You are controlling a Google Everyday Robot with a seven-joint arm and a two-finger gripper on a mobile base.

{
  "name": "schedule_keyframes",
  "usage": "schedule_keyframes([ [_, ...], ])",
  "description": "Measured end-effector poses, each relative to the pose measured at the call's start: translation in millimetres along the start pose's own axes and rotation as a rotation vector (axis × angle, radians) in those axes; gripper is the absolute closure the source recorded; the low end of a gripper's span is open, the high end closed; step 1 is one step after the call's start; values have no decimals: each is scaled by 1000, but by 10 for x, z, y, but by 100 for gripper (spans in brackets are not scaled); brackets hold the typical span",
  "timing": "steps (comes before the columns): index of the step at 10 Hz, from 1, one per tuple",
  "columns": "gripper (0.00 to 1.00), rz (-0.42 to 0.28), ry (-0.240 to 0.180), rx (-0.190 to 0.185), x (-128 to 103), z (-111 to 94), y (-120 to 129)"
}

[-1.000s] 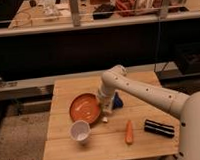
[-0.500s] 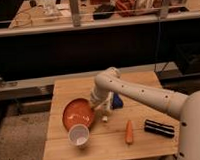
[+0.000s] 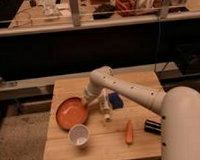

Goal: Drag the ceramic bowl in a circle

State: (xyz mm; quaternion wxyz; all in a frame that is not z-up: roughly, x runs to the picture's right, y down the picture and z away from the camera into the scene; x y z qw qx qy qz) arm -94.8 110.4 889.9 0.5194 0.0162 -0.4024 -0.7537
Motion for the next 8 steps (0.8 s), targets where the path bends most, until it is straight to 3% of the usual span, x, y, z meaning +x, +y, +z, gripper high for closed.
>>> schedule_keyframes([
  [3,100,-6,32,25,492,45,72],
  [4,100,4,38,23,554,46,76],
  [8,100,123,51,-38,417,-106,371],
])
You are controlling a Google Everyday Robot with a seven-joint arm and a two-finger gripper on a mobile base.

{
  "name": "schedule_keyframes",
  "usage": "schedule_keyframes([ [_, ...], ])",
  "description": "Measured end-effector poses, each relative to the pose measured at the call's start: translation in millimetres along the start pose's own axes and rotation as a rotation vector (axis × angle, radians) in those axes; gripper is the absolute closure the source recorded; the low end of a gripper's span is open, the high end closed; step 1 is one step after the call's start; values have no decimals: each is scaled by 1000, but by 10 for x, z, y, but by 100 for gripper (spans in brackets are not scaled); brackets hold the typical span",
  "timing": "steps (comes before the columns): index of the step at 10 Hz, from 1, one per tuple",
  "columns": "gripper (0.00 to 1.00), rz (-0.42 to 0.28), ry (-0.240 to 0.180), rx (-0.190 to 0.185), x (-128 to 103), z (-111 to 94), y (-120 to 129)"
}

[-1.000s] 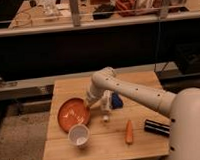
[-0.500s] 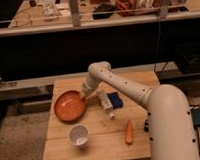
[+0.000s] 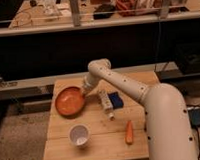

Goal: Drag the ceramic bowl in a circle

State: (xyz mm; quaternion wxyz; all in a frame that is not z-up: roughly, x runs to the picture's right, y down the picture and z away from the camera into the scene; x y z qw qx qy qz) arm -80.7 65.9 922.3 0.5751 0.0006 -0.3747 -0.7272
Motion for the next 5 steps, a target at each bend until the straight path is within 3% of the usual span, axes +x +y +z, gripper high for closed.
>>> schedule_keyframes([
  [3,100,111,9,-73,-321,-336,531],
  [5,100,140,7,-91,-564,-529,722],
])
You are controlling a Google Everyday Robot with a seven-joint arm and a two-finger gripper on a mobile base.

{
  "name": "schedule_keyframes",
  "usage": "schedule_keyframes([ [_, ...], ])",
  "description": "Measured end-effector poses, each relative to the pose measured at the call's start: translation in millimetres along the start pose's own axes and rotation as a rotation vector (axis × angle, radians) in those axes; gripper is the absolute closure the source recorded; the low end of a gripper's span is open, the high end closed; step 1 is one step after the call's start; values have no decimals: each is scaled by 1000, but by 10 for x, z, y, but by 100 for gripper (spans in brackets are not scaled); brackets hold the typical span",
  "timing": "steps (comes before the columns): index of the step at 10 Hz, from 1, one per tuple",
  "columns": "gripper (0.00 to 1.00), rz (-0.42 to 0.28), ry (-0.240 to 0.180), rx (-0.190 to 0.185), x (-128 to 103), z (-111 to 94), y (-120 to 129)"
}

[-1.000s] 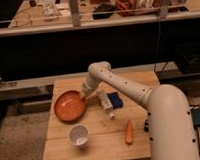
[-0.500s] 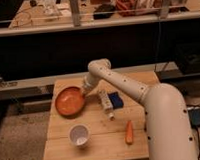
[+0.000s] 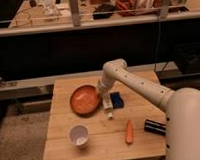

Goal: Drag the ceramic bowl in a circle

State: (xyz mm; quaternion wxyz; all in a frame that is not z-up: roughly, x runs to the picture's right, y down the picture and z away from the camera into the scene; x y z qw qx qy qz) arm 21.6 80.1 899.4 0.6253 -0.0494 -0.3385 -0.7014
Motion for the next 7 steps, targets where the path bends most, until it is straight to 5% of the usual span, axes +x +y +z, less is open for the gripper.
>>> schedule_keyframes([
  [4,100,-104,-33,36,-403,-76,-150],
  [7,100,-230,-49,91,-588,-6,-685],
])
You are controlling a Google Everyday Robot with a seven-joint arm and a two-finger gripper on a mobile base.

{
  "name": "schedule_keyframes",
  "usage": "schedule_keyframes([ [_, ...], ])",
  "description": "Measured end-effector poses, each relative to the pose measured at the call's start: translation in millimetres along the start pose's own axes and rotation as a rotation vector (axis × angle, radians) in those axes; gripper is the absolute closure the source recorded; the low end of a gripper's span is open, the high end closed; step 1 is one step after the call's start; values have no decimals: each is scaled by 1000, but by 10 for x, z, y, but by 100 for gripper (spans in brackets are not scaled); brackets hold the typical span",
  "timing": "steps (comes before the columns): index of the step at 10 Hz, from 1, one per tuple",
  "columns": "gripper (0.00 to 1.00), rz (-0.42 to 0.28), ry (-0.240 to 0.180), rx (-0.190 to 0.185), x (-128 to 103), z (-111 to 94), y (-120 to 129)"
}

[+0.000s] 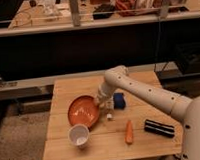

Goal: Drag the ceramic bowl in a circle

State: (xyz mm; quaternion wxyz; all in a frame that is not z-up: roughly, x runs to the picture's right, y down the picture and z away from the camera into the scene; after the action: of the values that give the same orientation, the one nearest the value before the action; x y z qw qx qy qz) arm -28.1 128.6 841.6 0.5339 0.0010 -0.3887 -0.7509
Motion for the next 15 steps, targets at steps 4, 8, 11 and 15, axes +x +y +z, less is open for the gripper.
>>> schedule_keyframes([
  [4,100,-143,-5,66,282,181,-442],
  [8,100,-216,-48,114,686,545,-683],
  [11,100,-85,-66,92,1040,697,-501],
  [15,100,191,-27,-13,960,543,31],
])
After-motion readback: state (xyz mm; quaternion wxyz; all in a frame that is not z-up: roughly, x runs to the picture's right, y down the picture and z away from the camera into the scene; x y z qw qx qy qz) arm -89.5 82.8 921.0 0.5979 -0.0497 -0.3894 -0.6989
